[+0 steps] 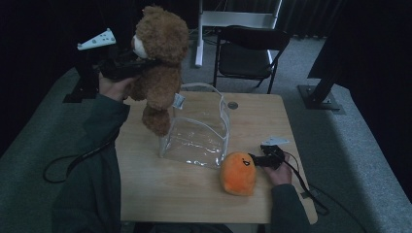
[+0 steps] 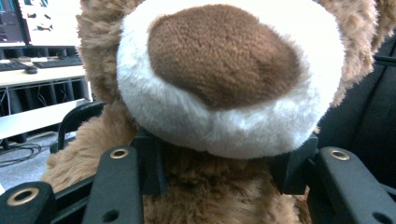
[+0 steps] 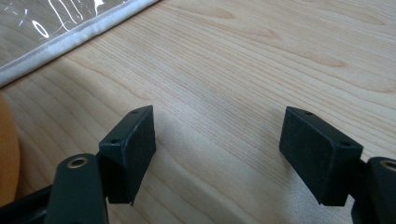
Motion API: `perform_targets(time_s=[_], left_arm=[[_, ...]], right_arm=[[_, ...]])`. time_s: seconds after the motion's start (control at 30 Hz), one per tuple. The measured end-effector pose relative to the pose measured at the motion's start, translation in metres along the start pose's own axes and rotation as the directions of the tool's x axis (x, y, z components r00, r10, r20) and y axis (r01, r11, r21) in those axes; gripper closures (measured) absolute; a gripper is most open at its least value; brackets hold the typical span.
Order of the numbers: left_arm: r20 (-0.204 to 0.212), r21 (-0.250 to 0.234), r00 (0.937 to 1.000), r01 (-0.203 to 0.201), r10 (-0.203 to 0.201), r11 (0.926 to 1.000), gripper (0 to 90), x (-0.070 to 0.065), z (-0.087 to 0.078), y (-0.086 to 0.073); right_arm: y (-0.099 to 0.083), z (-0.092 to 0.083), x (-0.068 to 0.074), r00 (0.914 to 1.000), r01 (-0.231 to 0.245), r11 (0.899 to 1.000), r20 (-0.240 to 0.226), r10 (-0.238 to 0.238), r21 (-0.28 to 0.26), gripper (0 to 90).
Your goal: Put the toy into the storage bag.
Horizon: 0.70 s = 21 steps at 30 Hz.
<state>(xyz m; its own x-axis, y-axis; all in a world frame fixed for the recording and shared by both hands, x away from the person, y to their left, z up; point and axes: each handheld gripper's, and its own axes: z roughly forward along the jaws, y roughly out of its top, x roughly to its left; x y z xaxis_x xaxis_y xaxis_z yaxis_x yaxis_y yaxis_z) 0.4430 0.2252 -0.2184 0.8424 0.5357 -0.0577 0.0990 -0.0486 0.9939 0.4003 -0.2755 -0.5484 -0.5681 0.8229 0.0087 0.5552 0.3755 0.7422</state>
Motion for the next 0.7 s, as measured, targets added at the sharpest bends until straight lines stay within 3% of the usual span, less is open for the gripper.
perform_targets(time_s=[0.7], left_arm=[[0.023,0.02,0.9997,-0.005,0.005,0.9998,48.1,-0.007,0.035,0.003]], right_arm=[[0.0,0.0,0.0,1.0,-0.001,1.0,-0.001,0.001,0.001,25.9]])
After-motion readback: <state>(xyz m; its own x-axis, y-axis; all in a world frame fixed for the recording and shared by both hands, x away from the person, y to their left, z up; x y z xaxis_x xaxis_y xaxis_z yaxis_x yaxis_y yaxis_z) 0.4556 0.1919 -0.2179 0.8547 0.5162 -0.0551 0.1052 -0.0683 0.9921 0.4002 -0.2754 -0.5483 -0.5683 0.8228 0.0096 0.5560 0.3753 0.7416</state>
